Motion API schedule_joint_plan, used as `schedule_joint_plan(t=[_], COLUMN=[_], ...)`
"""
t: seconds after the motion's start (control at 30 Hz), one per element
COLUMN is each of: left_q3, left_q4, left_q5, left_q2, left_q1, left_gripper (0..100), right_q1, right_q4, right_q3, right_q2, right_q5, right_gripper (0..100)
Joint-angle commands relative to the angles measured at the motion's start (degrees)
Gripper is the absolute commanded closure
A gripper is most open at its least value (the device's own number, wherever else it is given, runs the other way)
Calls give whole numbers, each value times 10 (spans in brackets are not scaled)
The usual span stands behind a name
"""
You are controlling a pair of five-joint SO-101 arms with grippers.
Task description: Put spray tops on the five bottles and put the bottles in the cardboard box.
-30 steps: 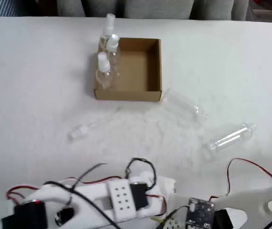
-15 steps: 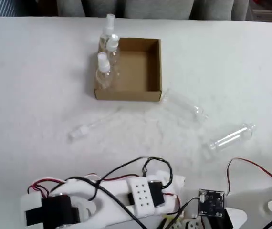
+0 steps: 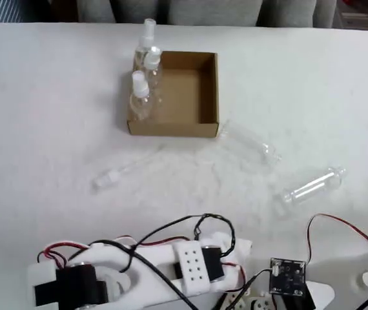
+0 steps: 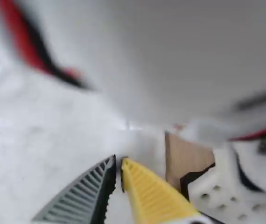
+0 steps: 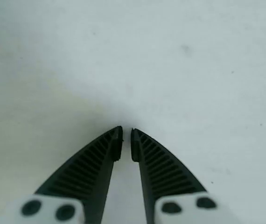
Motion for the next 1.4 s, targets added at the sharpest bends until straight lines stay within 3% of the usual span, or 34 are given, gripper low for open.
schedule_joint_plan(t=[0.0, 0.23, 0.47, 0.8, 0.93, 1.07, 1.37], left_q3=[-16, -26, -24, -25, -25, -24, -9], left_q4=[26, 27, 55, 28, 10, 10, 11], left_q5=[9, 8, 11, 16, 76, 87, 80], left_q2=[4, 4, -16, -20, -20, -22, -24], left_q1=[-18, -29, -29, -41, -83, -105, -62], left_gripper=[979, 972, 790, 803, 803, 806, 804], right_q1=[8, 12, 8, 9, 14, 15, 15], right_q4=[-3, -3, -3, -3, -3, -6, -7], right_q3=[-36, -36, -35, -34, -35, -35, -35], right_q2=[-5, -4, -4, -4, -4, -4, -4], right_q5=[5, 5, 5, 4, 0, 4, 4], right_gripper=[982, 982, 982, 982, 982, 982, 982])
